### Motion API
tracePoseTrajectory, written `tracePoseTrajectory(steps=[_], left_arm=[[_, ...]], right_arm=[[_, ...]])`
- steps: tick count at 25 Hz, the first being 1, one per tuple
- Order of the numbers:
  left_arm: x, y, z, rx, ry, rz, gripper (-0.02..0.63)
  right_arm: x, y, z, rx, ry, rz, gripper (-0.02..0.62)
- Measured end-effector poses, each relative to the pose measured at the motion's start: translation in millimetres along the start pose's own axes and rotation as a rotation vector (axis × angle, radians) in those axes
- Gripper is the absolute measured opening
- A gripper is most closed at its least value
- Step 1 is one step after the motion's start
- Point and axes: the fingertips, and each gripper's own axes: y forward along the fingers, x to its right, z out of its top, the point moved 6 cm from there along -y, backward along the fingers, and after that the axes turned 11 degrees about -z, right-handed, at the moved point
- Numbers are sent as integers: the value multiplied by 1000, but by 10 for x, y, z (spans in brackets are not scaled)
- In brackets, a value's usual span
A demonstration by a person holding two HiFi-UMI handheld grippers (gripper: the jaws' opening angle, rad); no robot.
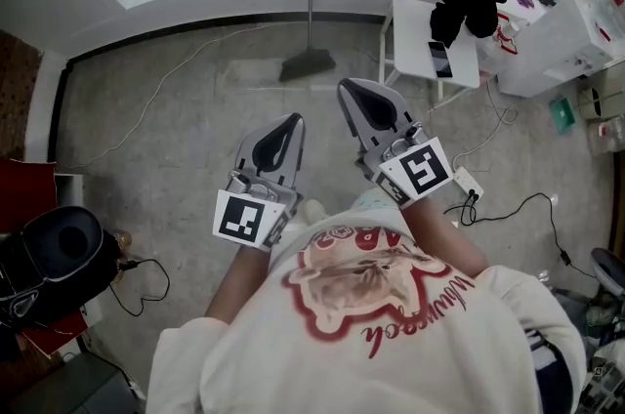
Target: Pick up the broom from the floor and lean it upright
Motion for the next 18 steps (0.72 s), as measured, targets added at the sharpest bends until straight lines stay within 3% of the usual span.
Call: tracePoseTrajectory(steps=[7,13,18], left_arm=[[-69,-89,-95,-9,-26,3,21],[-232,1,-46,10,-6,27,21],[-536,87,-55,-2,7,86,21]], right_arm=[[-308,-33,-68,-20,-12,33,25],[-91,183,-35,14,-7,9,25],[28,629,-61,47,-5,61,25]])
